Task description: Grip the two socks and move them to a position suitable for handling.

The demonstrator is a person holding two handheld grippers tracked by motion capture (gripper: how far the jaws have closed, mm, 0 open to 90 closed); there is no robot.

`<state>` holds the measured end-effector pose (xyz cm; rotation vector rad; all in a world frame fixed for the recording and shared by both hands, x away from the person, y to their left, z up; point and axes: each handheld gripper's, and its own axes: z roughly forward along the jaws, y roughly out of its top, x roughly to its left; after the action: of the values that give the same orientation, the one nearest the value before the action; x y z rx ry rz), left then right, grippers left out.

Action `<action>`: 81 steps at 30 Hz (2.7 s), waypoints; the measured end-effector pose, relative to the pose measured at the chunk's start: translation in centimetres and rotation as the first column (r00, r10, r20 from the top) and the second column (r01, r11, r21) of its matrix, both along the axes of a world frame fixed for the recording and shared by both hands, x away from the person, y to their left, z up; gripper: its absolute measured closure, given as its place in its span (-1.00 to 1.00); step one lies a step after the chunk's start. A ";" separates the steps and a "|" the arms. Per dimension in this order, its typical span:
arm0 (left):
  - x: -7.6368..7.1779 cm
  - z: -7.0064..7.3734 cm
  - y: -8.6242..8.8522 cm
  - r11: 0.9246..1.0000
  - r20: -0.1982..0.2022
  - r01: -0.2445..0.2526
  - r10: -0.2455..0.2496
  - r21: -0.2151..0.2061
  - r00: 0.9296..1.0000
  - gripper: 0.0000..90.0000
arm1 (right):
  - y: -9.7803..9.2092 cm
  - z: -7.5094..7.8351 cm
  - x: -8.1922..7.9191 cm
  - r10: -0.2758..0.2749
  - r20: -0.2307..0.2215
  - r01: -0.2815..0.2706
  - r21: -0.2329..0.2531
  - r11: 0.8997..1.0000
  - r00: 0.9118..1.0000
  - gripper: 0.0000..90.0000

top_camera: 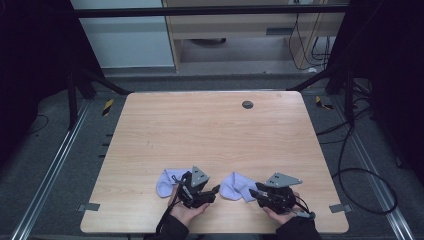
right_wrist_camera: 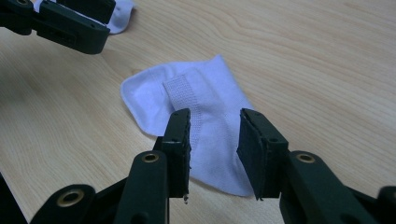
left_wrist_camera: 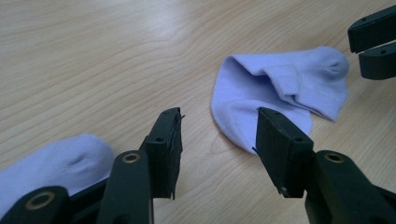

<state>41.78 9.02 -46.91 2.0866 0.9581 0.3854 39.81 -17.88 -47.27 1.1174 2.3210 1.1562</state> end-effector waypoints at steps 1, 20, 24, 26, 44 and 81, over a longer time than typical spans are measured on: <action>0.0 -0.1 -0.2 1.000 -0.001 0.002 -0.002 0.004 1.000 0.12 | 0.0 -0.1 0.0 0.003 0.001 -0.003 -0.003 1.000 1.000 0.44; 0.4 -2.0 -3.0 0.996 -0.047 0.040 -0.036 0.084 0.998 0.40 | 1.5 -1.3 0.2 0.058 -0.036 -0.060 -0.032 0.998 0.998 0.52; 0.4 -2.4 -3.5 0.995 -0.050 0.046 -0.041 0.093 0.998 0.47 | 1.7 -1.6 0.3 0.069 -0.045 -0.071 -0.047 0.996 0.997 0.51; 0.4 -2.5 -3.6 0.994 -0.055 0.043 -0.038 0.099 0.998 0.50 | 1.8 -1.7 0.3 0.071 -0.052 -0.074 -0.050 0.996 0.996 0.50; 0.4 -2.5 -3.9 0.996 -0.091 0.034 -0.026 0.084 0.995 0.95 | 2.1 -2.3 0.7 0.057 -0.124 -0.068 -0.079 0.995 0.991 0.85; 0.7 -2.1 -3.9 0.995 -0.048 0.055 -0.051 0.081 0.998 0.75 | -3.2 -0.4 5.8 -0.240 0.036 0.240 0.013 0.971 0.970 0.58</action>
<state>42.46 5.16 -49.05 2.1992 0.9253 0.3554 45.58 -21.10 -47.63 1.3256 2.0852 1.0875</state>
